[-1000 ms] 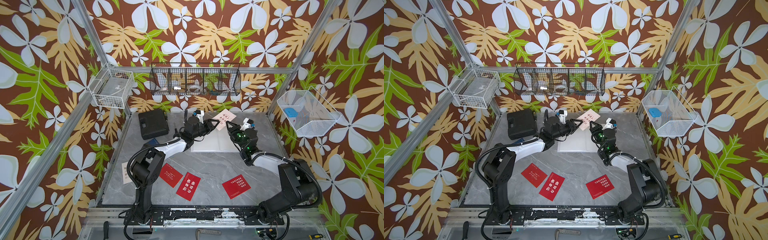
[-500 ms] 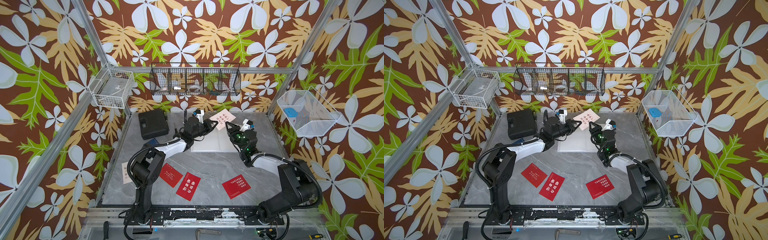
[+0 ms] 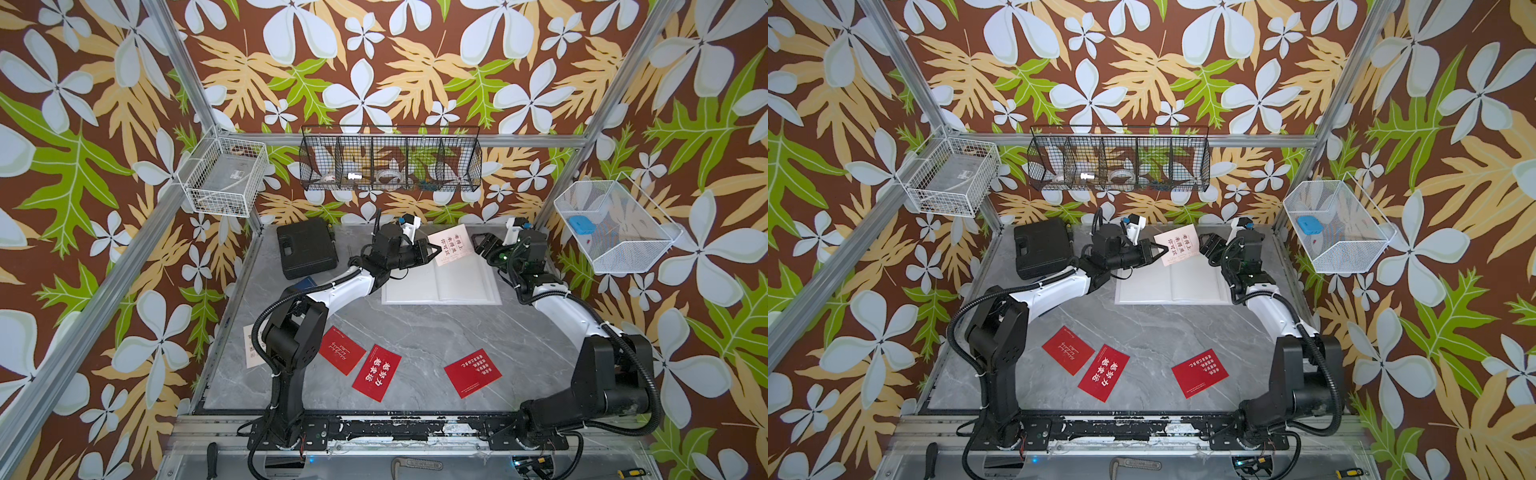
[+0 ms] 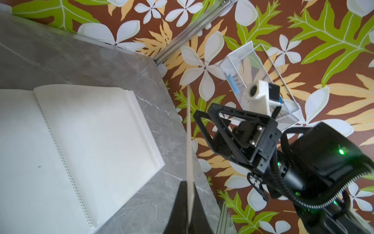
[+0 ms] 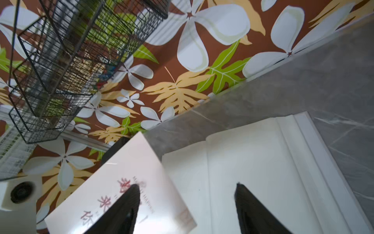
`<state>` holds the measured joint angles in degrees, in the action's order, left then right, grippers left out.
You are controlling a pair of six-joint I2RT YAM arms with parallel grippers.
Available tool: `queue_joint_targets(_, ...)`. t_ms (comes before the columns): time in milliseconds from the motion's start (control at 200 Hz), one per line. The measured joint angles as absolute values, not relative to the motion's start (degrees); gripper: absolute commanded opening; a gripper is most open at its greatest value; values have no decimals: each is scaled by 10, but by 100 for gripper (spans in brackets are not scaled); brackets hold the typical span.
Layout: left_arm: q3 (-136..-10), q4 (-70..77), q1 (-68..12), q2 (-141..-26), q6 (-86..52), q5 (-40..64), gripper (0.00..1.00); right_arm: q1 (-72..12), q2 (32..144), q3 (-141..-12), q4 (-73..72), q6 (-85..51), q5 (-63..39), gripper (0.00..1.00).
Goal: Place the photos into the photo albums
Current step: Pick up the photo at the center of the board.
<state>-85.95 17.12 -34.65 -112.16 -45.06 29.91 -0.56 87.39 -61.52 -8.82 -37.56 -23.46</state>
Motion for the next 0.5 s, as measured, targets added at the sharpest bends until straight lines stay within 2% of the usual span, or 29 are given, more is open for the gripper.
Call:
queue_joint_targets(35, -863, 160, -347, -1121, -439, 305, 1, 3, 882, -627, -76, -362, -258, 78)
queue_joint_targets(55, -866, 153, -347, -1121, -432, 307, 1, 7, 887, -633, -72, -354, -272, 84)
queue_joint_targets(85, -868, 143, -347, -1121, -425, 311, 0, 11, 893, -640, -67, -346, -289, 85)
queue_joint_targets(290, -886, 93, -347, -1123, -387, 337, 0, 15, 916, -653, -47, -299, -388, 85)
queue_joint_targets(500, -901, 72, -345, -1130, -375, 356, 0, 27, 939, -656, -17, -252, -441, 85)
